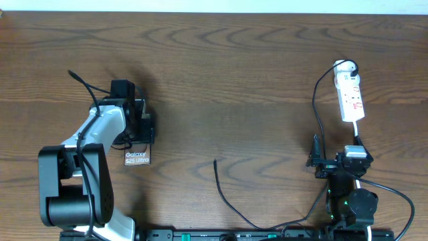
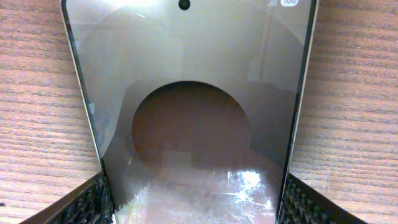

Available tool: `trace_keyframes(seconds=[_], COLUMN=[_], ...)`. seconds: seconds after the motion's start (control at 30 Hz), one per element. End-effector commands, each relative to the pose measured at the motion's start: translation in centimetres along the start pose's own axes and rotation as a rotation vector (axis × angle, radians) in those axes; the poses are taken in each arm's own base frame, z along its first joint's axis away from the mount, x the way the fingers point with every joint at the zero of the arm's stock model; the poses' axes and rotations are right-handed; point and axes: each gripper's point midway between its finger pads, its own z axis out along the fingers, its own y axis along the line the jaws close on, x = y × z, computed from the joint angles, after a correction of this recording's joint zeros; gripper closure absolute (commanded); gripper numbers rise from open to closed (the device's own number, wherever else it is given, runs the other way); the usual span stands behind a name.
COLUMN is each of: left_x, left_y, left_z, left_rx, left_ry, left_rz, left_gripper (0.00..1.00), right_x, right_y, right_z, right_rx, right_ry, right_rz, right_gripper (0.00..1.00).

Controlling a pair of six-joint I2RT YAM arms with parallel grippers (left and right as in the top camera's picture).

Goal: Plug charger to phone and switch on socket
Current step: 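Close the left gripper on the phone's long edges, then lift the phone with the left gripper and tilt it upright toward center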

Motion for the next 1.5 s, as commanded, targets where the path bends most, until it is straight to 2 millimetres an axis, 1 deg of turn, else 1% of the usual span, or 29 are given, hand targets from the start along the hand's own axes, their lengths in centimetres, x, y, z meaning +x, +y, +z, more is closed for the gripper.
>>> trace_keyframes(seconds=[0.0, 0.1, 0.4, 0.6, 0.73, 0.9, 1.03, 1.13, 1.23, 1.3, 1.33, 1.47], left_x=[1.9, 1.6, 0.5, -0.6, -1.1, -1.3, -1.2, -1.2, -1.0, -0.8, -0.7, -0.4], left_y=[-0.6, -0.6, -0.7, -1.2, -1.3, -3.2, -4.2, -4.7, -4.8, -5.5, -6.3, -8.1], left_z=[1.4, 1.1, -1.0, -3.9, -6.1, -8.7, -10.2, -10.9, -11.1, -11.2, -11.5, -12.3], left_rx=[0.030, 0.032, 0.040, 0.065, 0.071, 0.186, 0.248, 0.280, 0.293, 0.335, 0.390, 0.513], left_ry=[0.065, 0.057, 0.009, -0.089, -0.161, -0.227, -0.260, -0.273, -0.264, -0.251, -0.237, -0.206], left_rz=[0.001, 0.002, -0.002, -0.001, -0.039, -0.052, -0.067, -0.071, -0.123, -0.141, -0.162, -0.210], left_gripper=[0.92, 0.93, 0.92, 0.93, 0.93, 0.92, 0.93, 0.92, 0.93, 0.92, 0.92, 0.93], right_x=[0.0, 0.0, 0.0, 0.0, 0.0, 0.0, 0.0, 0.0, 0.0, 0.0, 0.0, 0.0], right_y=[0.1, 0.1, 0.1, 0.1, 0.1, 0.1, 0.1, 0.1, 0.1, 0.1, 0.1, 0.1], right_z=[0.0, 0.0, 0.0, 0.0, 0.0, 0.0, 0.0, 0.0, 0.0, 0.0, 0.0, 0.0], right_rx=[-0.001, -0.001, -0.001, -0.001, -0.001, -0.001, -0.001, -0.001, -0.001, -0.001, -0.001, -0.001], right_ry=[-0.003, -0.003, -0.003, -0.003, -0.003, -0.003, -0.003, -0.003, -0.003, -0.003, -0.003, -0.003], right_rz=[0.009, 0.009, 0.009, 0.009, 0.009, 0.009, 0.009, 0.009, 0.009, 0.009, 0.009, 0.009], right_gripper=[0.01, 0.01, 0.01, 0.01, 0.00, 0.01, 0.01, 0.01, 0.01, 0.01, 0.01, 0.01])
